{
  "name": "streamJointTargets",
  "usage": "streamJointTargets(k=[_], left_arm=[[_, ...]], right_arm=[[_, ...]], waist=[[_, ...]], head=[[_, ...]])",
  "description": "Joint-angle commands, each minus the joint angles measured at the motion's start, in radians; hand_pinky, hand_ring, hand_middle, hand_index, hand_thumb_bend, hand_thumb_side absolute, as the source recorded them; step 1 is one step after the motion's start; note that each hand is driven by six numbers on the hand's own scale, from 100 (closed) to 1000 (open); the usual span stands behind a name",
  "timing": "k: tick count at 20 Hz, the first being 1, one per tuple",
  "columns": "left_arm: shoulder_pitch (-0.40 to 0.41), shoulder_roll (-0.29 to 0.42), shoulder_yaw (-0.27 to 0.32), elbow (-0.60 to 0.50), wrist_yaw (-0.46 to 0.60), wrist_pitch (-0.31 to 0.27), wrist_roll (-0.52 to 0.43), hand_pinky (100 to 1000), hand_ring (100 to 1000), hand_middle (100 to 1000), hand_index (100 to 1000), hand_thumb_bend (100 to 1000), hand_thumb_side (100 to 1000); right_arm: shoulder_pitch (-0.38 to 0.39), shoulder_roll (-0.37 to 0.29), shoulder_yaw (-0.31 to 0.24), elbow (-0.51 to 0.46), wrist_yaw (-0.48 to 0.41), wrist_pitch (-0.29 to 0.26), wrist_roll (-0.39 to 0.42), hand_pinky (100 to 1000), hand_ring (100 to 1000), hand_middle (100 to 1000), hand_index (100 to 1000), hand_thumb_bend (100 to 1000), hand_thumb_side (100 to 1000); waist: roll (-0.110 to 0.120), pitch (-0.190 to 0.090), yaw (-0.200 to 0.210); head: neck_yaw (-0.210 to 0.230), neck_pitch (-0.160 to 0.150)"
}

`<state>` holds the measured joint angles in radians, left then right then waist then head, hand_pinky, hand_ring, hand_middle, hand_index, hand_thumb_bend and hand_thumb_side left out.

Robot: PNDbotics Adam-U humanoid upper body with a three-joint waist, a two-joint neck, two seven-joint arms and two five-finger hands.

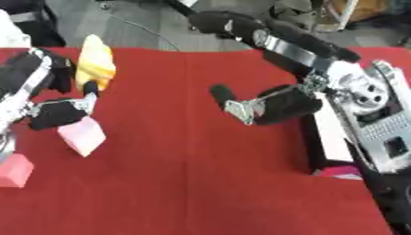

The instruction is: Pick up the objects with one hand, pass them to the other hand, and then place them into the box on the other side of the table.

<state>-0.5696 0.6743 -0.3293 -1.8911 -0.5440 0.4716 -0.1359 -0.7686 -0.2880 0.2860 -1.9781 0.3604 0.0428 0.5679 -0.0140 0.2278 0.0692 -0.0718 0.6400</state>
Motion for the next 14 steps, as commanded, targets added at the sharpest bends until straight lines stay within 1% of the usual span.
streamJointTargets(k=[1,4,8,11,14], left_arm=[[-0.006,0.003,-0.012,-0.028,0.018,-0.035,0.025,570,463,368,475,100,315],[-0.003,-0.008,-0.029,-0.034,0.022,-0.067,0.04,570,464,369,475,100,318],[0.005,-0.016,-0.049,-0.041,-0.002,-0.124,0.053,574,467,379,474,100,306],[0.012,-0.015,-0.06,-0.043,-0.024,-0.155,0.048,579,470,383,473,100,294],[0.014,-0.014,-0.067,-0.048,-0.044,-0.179,0.031,584,474,388,475,100,290]], right_arm=[[-0.038,0.02,0.016,0.001,0.036,-0.014,0.02,1000,1000,1000,1000,100,100],[-0.065,0.045,0.033,0.029,0.08,-0.018,0.038,993,1000,1000,1000,100,100],[-0.101,0.077,0.057,0.074,0.152,-0.034,0.053,977,1000,1000,1000,100,100],[-0.127,0.09,0.069,0.1,0.201,-0.058,0.057,965,1000,1000,1000,100,100],[-0.154,0.098,0.082,0.129,0.244,-0.093,0.079,958,1000,1000,1000,100,100]], waist=[[0.004,-0.022,-0.001],[0.004,-0.022,-0.001],[0.004,-0.021,-0.001],[0.003,-0.02,0.0],[0.003,-0.019,0.002]], head=[[-0.009,0.003],[-0.015,0.006],[-0.021,0.015],[-0.03,0.021],[-0.037,0.025]])
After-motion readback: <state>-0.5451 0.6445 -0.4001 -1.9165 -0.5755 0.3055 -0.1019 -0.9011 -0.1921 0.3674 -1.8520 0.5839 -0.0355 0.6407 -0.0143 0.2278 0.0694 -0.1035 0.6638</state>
